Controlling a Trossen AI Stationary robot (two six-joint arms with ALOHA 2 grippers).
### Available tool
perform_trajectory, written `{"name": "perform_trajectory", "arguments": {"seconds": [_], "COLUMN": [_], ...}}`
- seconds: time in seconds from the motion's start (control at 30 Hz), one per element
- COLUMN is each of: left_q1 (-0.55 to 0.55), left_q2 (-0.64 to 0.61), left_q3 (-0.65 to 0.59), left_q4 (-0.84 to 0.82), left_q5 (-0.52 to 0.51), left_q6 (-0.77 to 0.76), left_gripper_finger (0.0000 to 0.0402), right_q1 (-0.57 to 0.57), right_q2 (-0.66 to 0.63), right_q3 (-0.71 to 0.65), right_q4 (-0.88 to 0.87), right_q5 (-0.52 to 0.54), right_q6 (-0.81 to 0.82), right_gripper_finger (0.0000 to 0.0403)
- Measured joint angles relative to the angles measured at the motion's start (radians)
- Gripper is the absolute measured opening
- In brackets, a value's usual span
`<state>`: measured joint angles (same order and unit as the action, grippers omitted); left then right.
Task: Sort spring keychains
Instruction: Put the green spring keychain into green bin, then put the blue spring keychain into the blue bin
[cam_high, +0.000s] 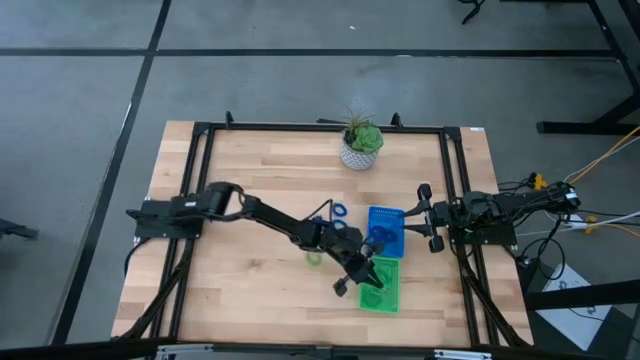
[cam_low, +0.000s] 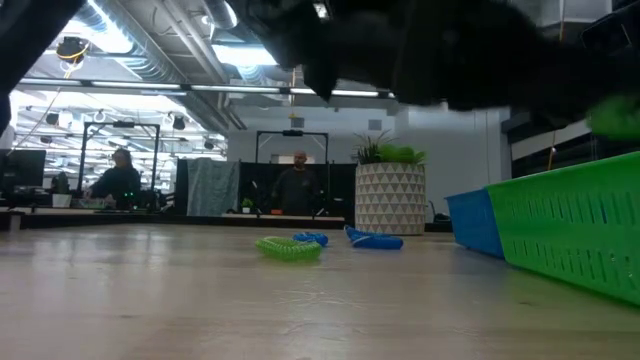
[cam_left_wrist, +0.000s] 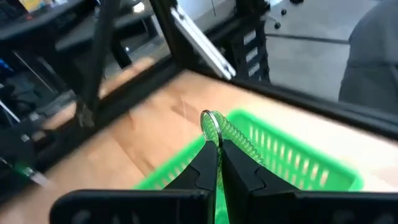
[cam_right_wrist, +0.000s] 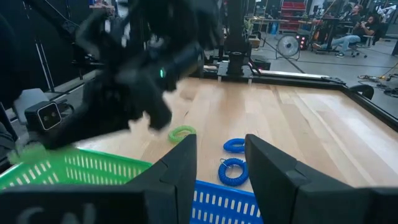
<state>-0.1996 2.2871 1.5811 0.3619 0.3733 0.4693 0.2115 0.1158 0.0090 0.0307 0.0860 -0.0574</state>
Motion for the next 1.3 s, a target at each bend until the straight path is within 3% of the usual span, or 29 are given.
{"name": "perform_trajectory", "arguments": {"seconds": [0.13,0.33,0.6,1.0,1.13,1.3], "left_q1": [0.005,0.005,-0.004,-0.027,-0.03,0.0], "left_q2": [0.056,0.053,0.05,0.037,-0.011,-0.123], "left_q3": [0.036,0.04,0.04,0.039,0.035,-0.046], "left_q4": [-0.047,-0.067,-0.064,-0.117,-0.169,-0.186], "left_q5": [-0.005,-0.129,-0.198,-0.385,-0.387,-0.319], "left_q6": [-0.003,-0.001,0.007,0.05,0.04,-0.044], "left_gripper_finger": [0.0006,0.0026,0.005,0.0155,0.0173,0.0165], "right_q1": [0.0,0.0,0.0,0.0,0.0,0.0], "right_q2": [0.0,0.0,0.0,0.0,0.0,0.0], "right_q3": [0.0,0.0,0.0,0.0,0.0,0.0], "right_q4": [0.0,0.0,0.0,0.0,0.0,0.0], "right_q5": [0.0,0.0,0.0,0.0,0.0,-0.001], "right_q6": [0.0,0.0,0.0,0.0,0.0,0.0], "right_gripper_finger": [0.0136,0.0136,0.0136,0.0136,0.0136,0.0136]}}
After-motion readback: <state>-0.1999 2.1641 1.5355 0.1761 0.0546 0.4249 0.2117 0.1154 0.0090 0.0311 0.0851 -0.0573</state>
